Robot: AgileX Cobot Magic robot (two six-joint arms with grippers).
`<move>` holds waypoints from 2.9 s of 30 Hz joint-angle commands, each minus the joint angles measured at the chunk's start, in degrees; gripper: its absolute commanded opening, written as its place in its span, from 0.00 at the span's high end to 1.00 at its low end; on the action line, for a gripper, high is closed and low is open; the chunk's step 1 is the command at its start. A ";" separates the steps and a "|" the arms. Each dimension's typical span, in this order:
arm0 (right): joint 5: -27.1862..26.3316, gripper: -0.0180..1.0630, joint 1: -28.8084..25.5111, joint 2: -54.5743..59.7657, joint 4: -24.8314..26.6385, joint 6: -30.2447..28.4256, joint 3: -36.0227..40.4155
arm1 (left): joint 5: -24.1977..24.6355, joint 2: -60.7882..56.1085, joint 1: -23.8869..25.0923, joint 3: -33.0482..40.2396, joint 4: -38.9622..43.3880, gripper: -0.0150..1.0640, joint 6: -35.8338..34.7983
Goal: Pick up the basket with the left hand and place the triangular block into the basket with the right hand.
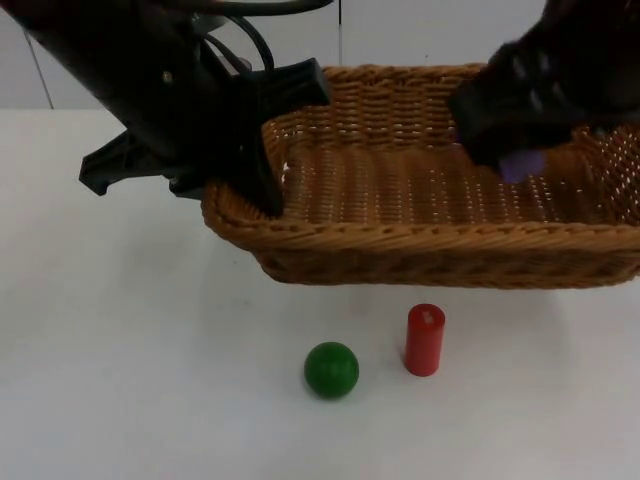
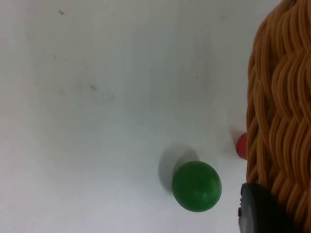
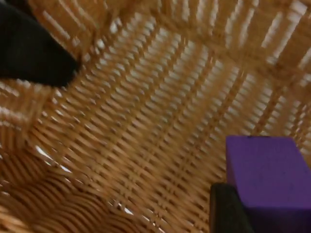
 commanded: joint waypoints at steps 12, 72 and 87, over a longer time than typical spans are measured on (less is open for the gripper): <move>-0.15 0.98 0.13 3.48 -11.63 8.32 0.44 | -0.71 -0.46 -0.34 -0.08 -1.18 0.98 -0.14; 3.16 0.01 -35.01 -30.30 19.40 -23.91 0.44 | -0.55 -0.46 -0.34 -0.08 -1.32 0.98 0.58; 4.87 0.01 -43.27 -28.17 19.32 -25.59 0.44 | -1.45 -0.46 -0.34 -0.08 -1.40 0.98 0.57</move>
